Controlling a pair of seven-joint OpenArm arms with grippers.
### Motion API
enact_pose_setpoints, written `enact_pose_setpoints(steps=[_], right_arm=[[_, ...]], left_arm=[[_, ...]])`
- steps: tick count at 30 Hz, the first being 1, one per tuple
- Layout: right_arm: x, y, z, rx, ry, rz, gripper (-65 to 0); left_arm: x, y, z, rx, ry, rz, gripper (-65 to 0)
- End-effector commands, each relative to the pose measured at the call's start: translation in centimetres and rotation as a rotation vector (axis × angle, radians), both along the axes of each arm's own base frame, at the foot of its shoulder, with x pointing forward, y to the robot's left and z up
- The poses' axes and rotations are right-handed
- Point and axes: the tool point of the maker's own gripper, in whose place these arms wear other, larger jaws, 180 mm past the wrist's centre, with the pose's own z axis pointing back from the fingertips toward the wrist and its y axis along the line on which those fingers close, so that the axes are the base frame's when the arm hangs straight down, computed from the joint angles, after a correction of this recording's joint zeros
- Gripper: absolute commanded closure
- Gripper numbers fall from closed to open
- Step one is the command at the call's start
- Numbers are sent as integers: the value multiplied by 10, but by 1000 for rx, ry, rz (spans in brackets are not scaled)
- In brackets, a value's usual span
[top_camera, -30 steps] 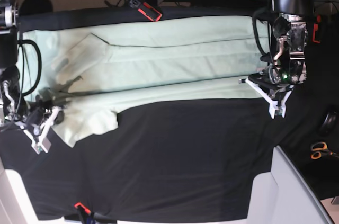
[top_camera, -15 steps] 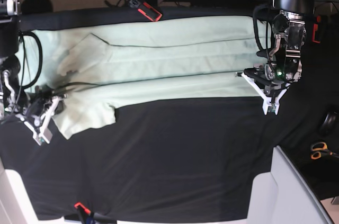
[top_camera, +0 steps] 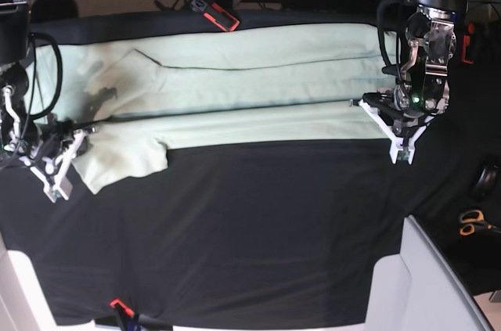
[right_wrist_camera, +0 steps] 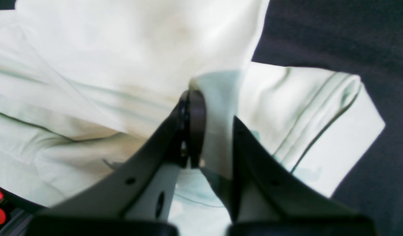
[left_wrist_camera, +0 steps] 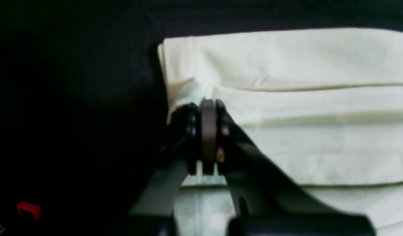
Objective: Fold the T-shirt properly
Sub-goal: 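Pull the folded edge taut with both grippers to straighten it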
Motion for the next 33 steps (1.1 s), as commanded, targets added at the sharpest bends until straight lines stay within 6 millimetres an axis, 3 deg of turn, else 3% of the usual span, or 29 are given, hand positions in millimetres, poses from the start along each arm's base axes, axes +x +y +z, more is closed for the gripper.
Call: enact_pose_setpoints(steps=[1,6,16,23,33], right_arm=[[13,-10,14,-18,-45,-10,0],[4,-9,7,-16,-25,-10,0],[-7,-8,-1,-15,-2,-6,0],[-11,-7,-5,-14,7,-4,-1],[-19,-7,-9,-16,24,-2,-1]], left_arm=[[10,13,13,41,-40,-4,0],[9,14,15,46,-41,-8,0],[-14,13,1,45,10,-9,0],[-32,-9,-17,33,70,-77,0],[-37,-9,-19,36,84,-80,0]])
